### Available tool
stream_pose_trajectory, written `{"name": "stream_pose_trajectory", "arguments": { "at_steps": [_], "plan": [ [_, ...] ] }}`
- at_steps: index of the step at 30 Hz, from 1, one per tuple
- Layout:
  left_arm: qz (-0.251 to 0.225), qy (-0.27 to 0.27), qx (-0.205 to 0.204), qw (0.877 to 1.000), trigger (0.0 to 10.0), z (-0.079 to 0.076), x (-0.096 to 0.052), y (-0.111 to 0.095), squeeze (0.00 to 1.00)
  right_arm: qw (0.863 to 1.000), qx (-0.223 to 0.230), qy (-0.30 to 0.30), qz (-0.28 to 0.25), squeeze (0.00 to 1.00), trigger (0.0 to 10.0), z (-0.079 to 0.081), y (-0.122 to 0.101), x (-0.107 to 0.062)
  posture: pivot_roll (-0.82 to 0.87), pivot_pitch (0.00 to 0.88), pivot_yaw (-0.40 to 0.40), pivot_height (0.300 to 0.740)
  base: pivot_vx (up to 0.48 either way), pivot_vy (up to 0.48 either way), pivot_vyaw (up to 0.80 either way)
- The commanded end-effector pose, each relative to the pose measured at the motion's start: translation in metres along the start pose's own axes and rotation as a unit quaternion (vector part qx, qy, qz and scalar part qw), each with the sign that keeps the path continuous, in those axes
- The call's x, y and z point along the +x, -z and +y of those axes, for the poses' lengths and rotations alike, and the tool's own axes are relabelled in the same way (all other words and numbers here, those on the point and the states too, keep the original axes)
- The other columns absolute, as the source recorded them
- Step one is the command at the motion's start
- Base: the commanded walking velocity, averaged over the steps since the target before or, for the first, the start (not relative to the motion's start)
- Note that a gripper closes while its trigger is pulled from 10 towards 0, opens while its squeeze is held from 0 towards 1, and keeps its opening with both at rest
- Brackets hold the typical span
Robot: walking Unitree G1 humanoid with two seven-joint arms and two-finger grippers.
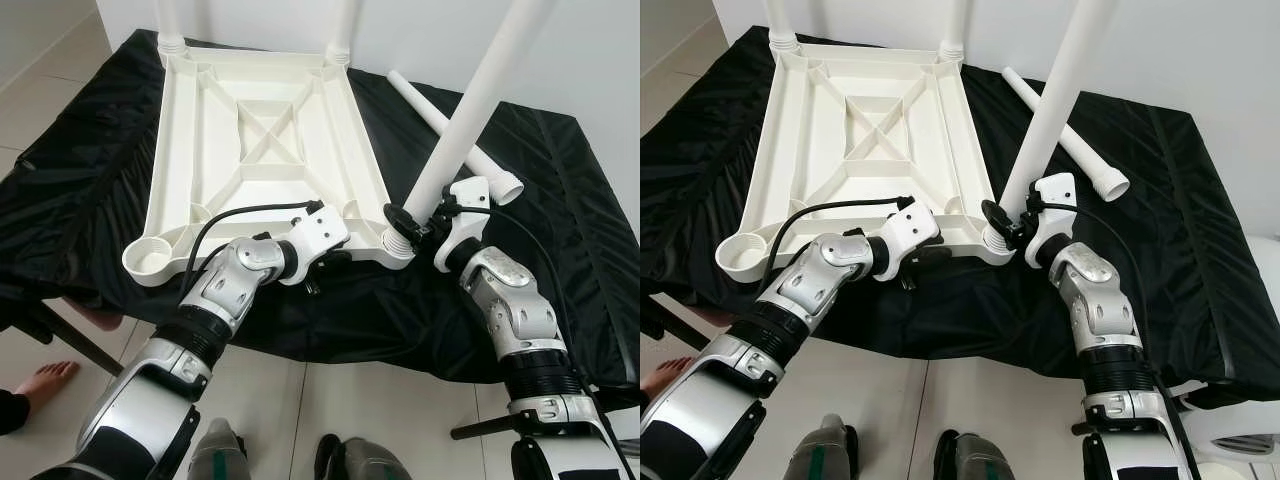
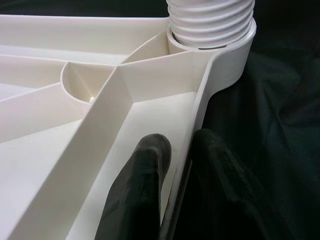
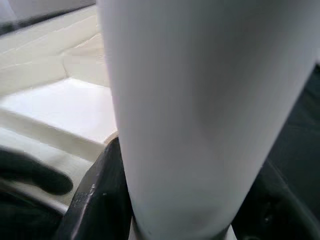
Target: Building children table
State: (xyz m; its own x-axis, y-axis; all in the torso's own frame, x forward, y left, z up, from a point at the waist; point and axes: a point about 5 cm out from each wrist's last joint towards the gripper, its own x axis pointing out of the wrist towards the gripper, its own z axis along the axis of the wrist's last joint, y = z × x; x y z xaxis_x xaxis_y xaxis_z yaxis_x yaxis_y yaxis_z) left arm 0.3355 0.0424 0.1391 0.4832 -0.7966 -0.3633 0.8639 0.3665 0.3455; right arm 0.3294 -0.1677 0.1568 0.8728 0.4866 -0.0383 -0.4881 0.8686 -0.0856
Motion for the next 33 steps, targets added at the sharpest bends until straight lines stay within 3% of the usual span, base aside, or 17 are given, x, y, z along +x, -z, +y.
{"name": "stream_pose_trajectory", "arguments": {
  "at_steps": [1, 4, 10, 12, 14, 16, 17, 22, 27, 29, 33],
  "plan": [
    [-0.025, 0.002, 0.028, 0.999, 10.0, 0.001, 0.002, -0.017, 0.00, 0.996, 0.004, 0.010, 0.085, 0.00, 10.0, -0.002, 0.036, -0.011, 0.04, 0.079, -0.097, 0.740, 0.000, 0.000, 0.00],
    [-0.025, 0.003, 0.029, 0.999, 10.0, 0.001, 0.002, -0.018, 0.00, 0.996, -0.016, 0.001, 0.089, 0.00, 10.0, 0.000, 0.041, -0.013, 0.04, 0.078, -0.097, 0.740, 0.000, 0.000, 0.00],
    [-0.025, 0.003, 0.030, 0.999, 10.0, 0.001, 0.002, -0.018, 0.00, 0.996, -0.003, 0.014, 0.085, 0.00, 10.0, -0.002, 0.042, -0.013, 0.04, 0.075, -0.097, 0.740, 0.000, 0.000, 0.00],
    [-0.025, 0.004, 0.030, 0.999, 10.0, 0.000, 0.002, -0.017, 0.00, 0.996, 0.017, 0.019, 0.086, 0.00, 10.0, -0.004, 0.043, -0.013, 0.04, 0.074, -0.097, 0.740, 0.000, 0.000, 0.00],
    [-0.025, 0.004, 0.031, 0.999, 10.0, 0.001, 0.002, -0.018, 0.00, 0.993, 0.081, 0.031, 0.077, 0.00, 10.0, -0.008, 0.043, -0.011, 0.04, 0.069, -0.096, 0.740, 0.000, 0.000, 0.00],
    [-0.025, 0.004, 0.031, 0.999, 10.0, 0.001, 0.002, -0.018, 0.00, 0.993, 0.081, 0.031, 0.077, 0.00, 10.0, -0.008, 0.043, -0.011, 0.04, 0.069, -0.096, 0.740, 0.000, 0.000, 0.00],
    [-0.025, 0.004, 0.031, 0.999, 10.0, 0.001, 0.002, -0.018, 0.00, 0.990, 0.116, 0.040, 0.074, 0.00, 10.0, -0.011, 0.044, -0.011, 0.05, 0.067, -0.095, 0.740, 0.000, 0.000, 0.00],
    [-0.025, 0.007, 0.033, 0.999, 10.0, 0.000, 0.002, -0.019, 0.00, 0.980, 0.176, 0.061, 0.071, 0.00, 10.0, -0.016, 0.049, -0.010, 0.04, 0.068, -0.093, 0.740, 0.000, 0.000, 0.00],
    [-0.025, 0.007, 0.033, 0.999, 10.0, 0.001, 0.002, -0.019, 0.00, 0.979, 0.184, 0.062, 0.068, 0.00, 10.0, -0.016, 0.048, -0.009, 0.05, 0.070, -0.093, 0.740, 0.000, 0.000, 0.00],
    [-0.026, 0.006, 0.033, 0.999, 10.0, 0.001, 0.002, -0.019, 0.00, 0.987, 0.137, 0.050, 0.075, 0.00, 10.0, -0.011, 0.050, -0.009, 0.05, 0.073, -0.095, 0.740, 0.000, 0.000, 0.00],
    [-0.026, 0.004, 0.033, 0.999, 10.0, 0.002, 0.001, -0.019, 0.00, 0.991, 0.099, 0.036, 0.078, 0.00, 10.0, -0.007, 0.051, -0.011, 0.05, 0.073, -0.096, 0.740, 0.000, 0.000, 0.00]
  ]
}}
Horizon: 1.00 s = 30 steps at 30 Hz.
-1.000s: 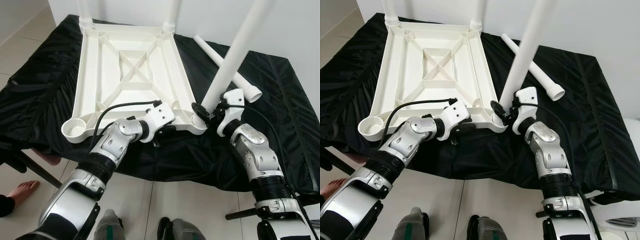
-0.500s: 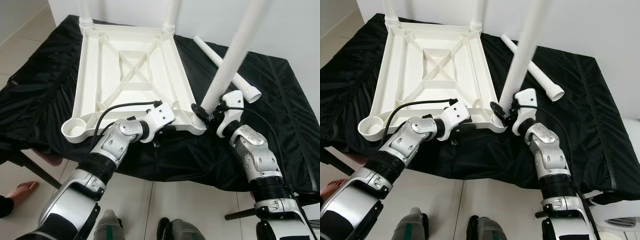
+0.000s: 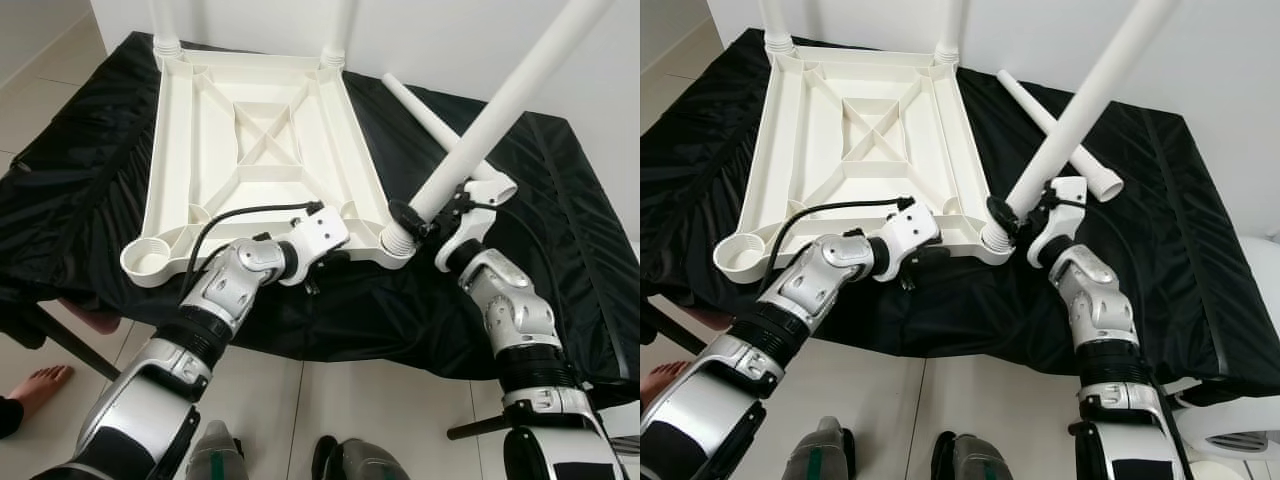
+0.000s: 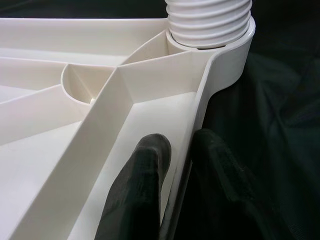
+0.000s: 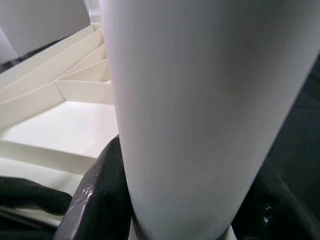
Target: Building children table
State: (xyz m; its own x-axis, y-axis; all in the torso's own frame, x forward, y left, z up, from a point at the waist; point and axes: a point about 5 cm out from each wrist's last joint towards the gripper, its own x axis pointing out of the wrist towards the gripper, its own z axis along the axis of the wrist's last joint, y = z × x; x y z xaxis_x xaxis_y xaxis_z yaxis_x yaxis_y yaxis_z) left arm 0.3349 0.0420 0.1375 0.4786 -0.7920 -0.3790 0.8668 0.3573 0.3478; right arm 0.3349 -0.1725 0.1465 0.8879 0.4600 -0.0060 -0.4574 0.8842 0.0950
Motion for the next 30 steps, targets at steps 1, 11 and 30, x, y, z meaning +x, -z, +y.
{"name": "stream_pose_trajectory", "arguments": {
  "at_steps": [1, 11, 30],
  "plan": [
    [-0.033, -0.001, 0.030, 0.999, 10.0, 0.003, 0.000, -0.020, 0.00, 0.995, 0.007, 0.030, 0.092, 0.00, 10.0, -0.009, 0.039, -0.015, 0.05, 0.073, -0.096, 0.740, 0.000, 0.000, 0.00],
    [-0.040, 0.009, 0.018, 0.999, 10.0, 0.002, 0.000, -0.021, 1.00, 0.999, 0.046, 0.019, -0.002, 0.00, 10.0, -0.007, 0.010, -0.008, 0.04, 0.075, -0.095, 0.740, 0.000, 0.000, 0.00],
    [-0.120, -0.054, -0.019, 0.991, 10.0, 0.020, -0.014, -0.055, 0.00, 0.993, 0.045, 0.007, -0.109, 0.00, 10.0, -0.010, -0.052, 0.004, 0.05, 0.073, -0.108, 0.740, 0.000, 0.000, 0.00]
  ]
}}
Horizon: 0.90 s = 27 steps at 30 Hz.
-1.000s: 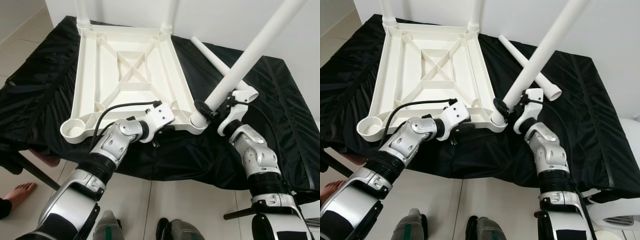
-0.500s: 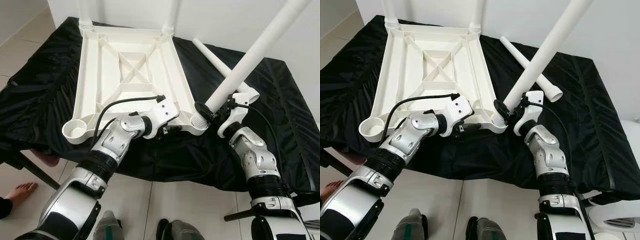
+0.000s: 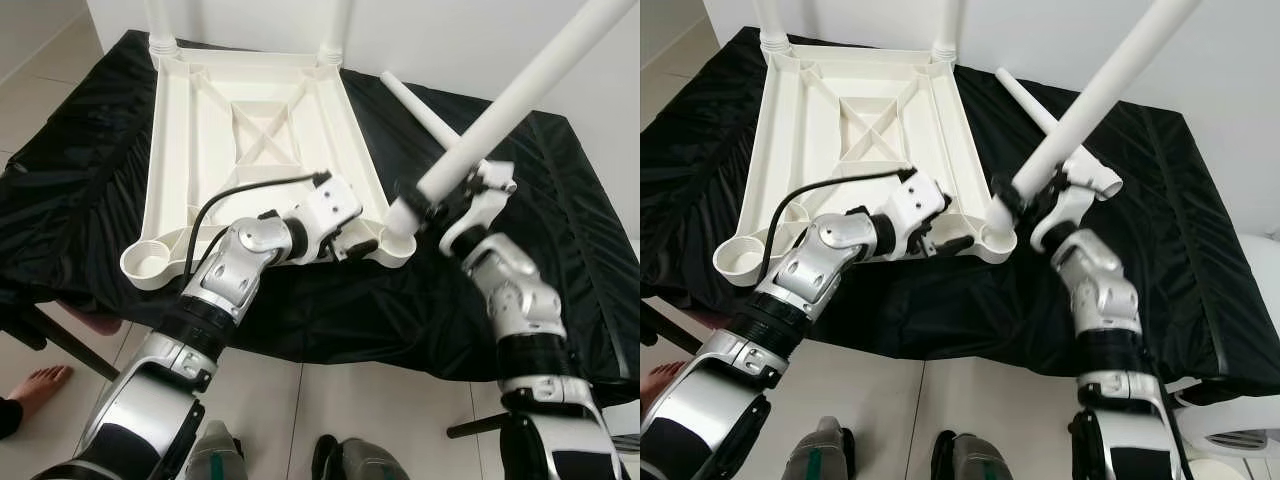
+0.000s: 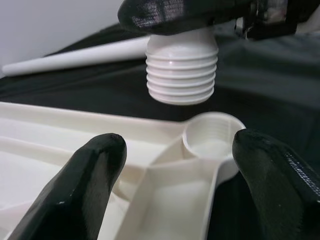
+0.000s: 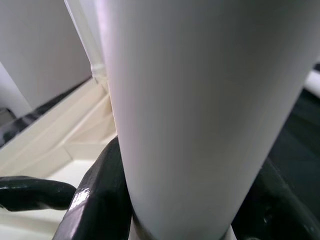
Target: Building children table
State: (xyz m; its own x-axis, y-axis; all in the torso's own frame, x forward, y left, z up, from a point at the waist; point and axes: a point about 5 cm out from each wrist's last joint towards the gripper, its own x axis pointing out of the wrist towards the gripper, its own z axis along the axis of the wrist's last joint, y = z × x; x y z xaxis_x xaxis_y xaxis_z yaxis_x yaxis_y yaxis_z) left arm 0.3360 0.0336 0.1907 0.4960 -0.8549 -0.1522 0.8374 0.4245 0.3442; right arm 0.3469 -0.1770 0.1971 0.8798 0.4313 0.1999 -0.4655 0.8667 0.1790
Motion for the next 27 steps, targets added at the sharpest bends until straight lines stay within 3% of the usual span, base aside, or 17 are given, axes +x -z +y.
{"name": "stream_pose_trajectory", "arguments": {
  "at_steps": [1, 8, 10, 14, 19, 24, 26, 27],
  "plan": [
    [-0.020, -0.027, -0.007, 0.999, 10.0, 0.006, -0.001, -0.011, 0.00, 1.000, 0.000, 0.009, -0.009, 0.00, 10.0, -0.005, -0.005, -0.003, 0.05, 0.071, -0.109, 0.740, 0.000, 0.000, 0.00],
    [-0.064, -0.079, -0.027, 0.994, 10.0, 0.015, -0.009, -0.027, 0.00, 1.000, -0.003, 0.008, -0.022, 0.00, 10.0, -0.004, -0.012, 0.000, 0.05, 0.066, -0.113, 0.740, 0.000, 0.000, 0.00],
    [-0.076, -0.133, -0.060, 0.986, 10.0, 0.024, -0.016, -0.028, 0.00, 1.000, -0.001, 0.022, -0.008, 0.00, 10.0, -0.007, -0.006, 0.000, 0.06, 0.062, -0.116, 0.740, 0.000, 0.000, 0.00],
    [-0.071, -0.176, -0.081, 0.978, 10.0, 0.027, -0.022, -0.023, 0.00, 0.999, -0.001, 0.042, 0.009, 0.00, 10.0, -0.012, 0.002, -0.002, 0.06, 0.058, -0.115, 0.740, 0.000, 0.000, 0.00],
    [-0.064, -0.191, -0.078, 0.976, 10.0, 0.028, -0.023, -0.021, 0.00, 0.999, 0.002, 0.046, 0.012, 0.00, 10.0, -0.013, 0.004, -0.002, 0.07, 0.055, -0.116, 0.740, 0.000, 0.000, 0.00],
    [-0.046, -0.242, -0.124, 0.961, 10.0, 0.035, -0.034, -0.004, 0.00, 0.997, -0.032, 0.072, -0.003, 0.00, 10.0, -0.015, 0.007, -0.005, 0.07, 0.048, -0.110, 0.740, 0.000, 0.000, 0.00],
    [-0.054, -0.301, -0.164, 0.938, 10.0, 0.048, -0.051, 0.004, 0.00, 0.995, -0.049, 0.082, -0.038, 0.00, 10.0, -0.012, 0.002, -0.008, 0.07, 0.050, -0.109, 0.740, 0.000, 0.000, 0.00],
    [-0.054, -0.301, -0.164, 0.938, 10.0, 0.048, -0.051, 0.004, 0.00, 0.995, -0.049, 0.082, -0.038, 0.00, 10.0, -0.012, 0.002, -0.008, 0.07, 0.050, -0.109, 0.740, 0.000, 0.000, 0.00]
  ]
}}
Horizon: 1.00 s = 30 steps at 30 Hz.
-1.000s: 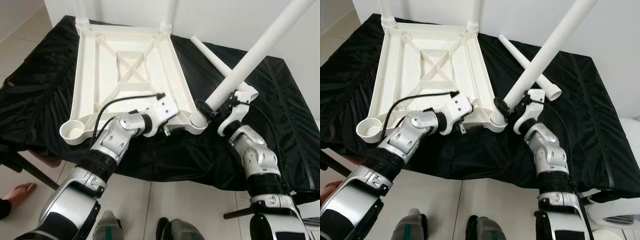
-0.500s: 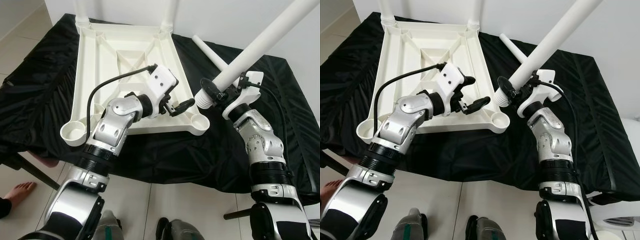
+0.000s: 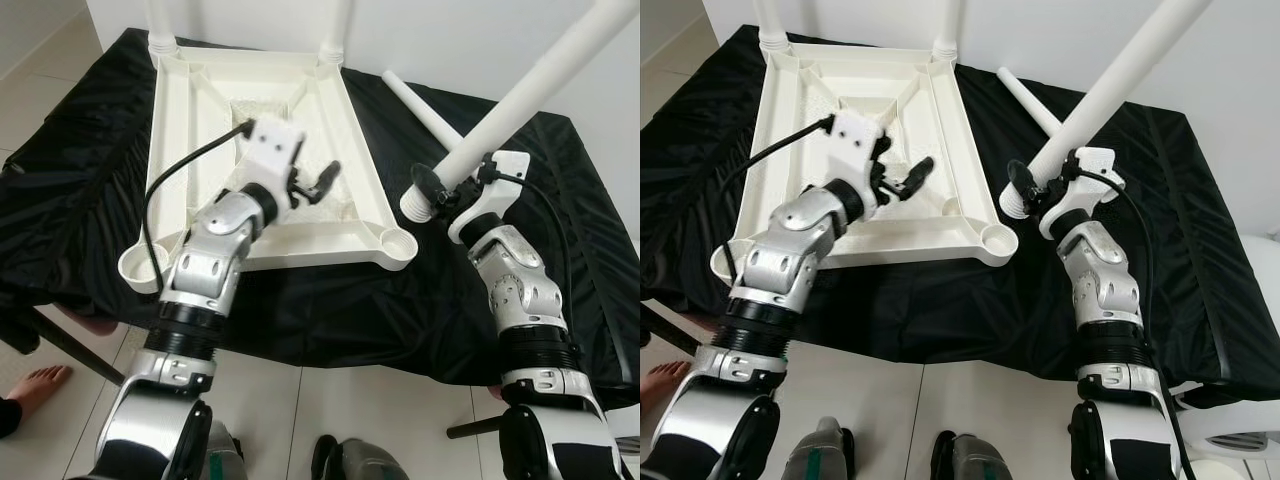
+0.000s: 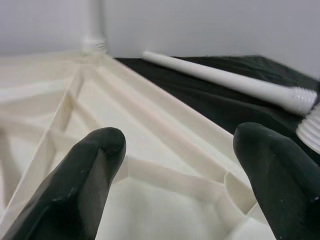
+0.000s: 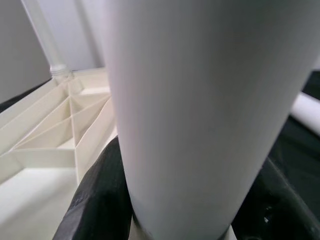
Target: Building children table
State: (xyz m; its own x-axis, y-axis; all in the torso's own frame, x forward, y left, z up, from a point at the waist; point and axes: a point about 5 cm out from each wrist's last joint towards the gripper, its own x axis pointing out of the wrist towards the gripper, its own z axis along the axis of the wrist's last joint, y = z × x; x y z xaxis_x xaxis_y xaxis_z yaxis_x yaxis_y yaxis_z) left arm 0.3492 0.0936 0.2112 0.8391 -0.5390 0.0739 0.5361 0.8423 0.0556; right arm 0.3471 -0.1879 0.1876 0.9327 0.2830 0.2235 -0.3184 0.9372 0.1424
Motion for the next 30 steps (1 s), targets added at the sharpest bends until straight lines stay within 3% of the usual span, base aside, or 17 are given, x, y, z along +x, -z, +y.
{"name": "stream_pose_trajectory", "arguments": {
  "at_steps": [1, 2, 10, 14, 19, 26, 29, 30],
  "plan": [
    [-0.005, -0.077, -0.016, 0.997, 10.0, 0.013, -0.005, -0.001, 0.00, 0.999, -0.013, 0.013, -0.026, 0.00, 10.0, -0.001, -0.006, -0.003, 0.07, 0.051, -0.111, 0.740, 0.000, 0.000, 0.00],
    [-0.003, -0.105, -0.005, 0.994, 10.0, 0.020, -0.008, -0.001, 0.00, 0.999, -0.010, 0.017, -0.039, 0.00, 10.0, 0.000, -0.009, -0.004, 0.07, 0.054, -0.113, 0.740, 0.000, 0.000, 0.00],
    [0.002, -0.166, 0.009, 0.986, 10.0, 0.030, -0.021, 0.001, 0.00, 0.997, -0.029, 0.026, -0.074, 0.00, 10.0, 0.012, -0.012, -0.007, 0.06, 0.070, -0.095, 0.740, 0.000, 0.000, 0.00],
    [-0.043, -0.191, -0.015, 0.981, 10.0, 0.036, -0.027, -0.010, 0.00, 0.995, -0.046, 0.042, -0.083, 0.00, 10.0, 0.016, -0.009, -0.012, 0.06, 0.072, -0.089, 0.740, 0.000, 0.000, 0.00],
    [-0.035, -0.233, -0.017, 0.972, 10.0, 0.042, -0.032, -0.009, 0.00, 0.994, -0.043, 0.043, -0.086, 0.00, 10.0, 0.024, -0.008, -0.015, 0.03, 0.073, -0.067, 0.740, 0.000, 0.000, 0.00],
    [-0.056, -0.236, -0.027, 0.970, 10.0, 0.036, -0.039, -0.002, 0.00, 0.993, -0.048, 0.064, -0.090, 0.00, 10.0, 0.026, -0.006, -0.022, 0.01, 0.063, -0.063, 0.740, 0.000, 0.000, 0.00],
    [-0.065, -0.235, -0.009, 0.970, 10.0, 0.031, -0.042, 0.002, 0.00, 0.992, -0.051, 0.068, -0.091, 0.00, 10.0, 0.028, -0.005, -0.025, 0.01, 0.056, -0.060, 0.740, 0.000, 0.000, 0.00],
    [-0.054, -0.243, 0.001, 0.969, 10.0, 0.027, -0.046, 0.012, 0.00, 0.992, -0.051, 0.073, -0.091, 0.00, 10.0, 0.030, -0.002, -0.029, 0.01, 0.047, -0.053, 0.740, 0.000, 0.000, 0.00]
  ]
}}
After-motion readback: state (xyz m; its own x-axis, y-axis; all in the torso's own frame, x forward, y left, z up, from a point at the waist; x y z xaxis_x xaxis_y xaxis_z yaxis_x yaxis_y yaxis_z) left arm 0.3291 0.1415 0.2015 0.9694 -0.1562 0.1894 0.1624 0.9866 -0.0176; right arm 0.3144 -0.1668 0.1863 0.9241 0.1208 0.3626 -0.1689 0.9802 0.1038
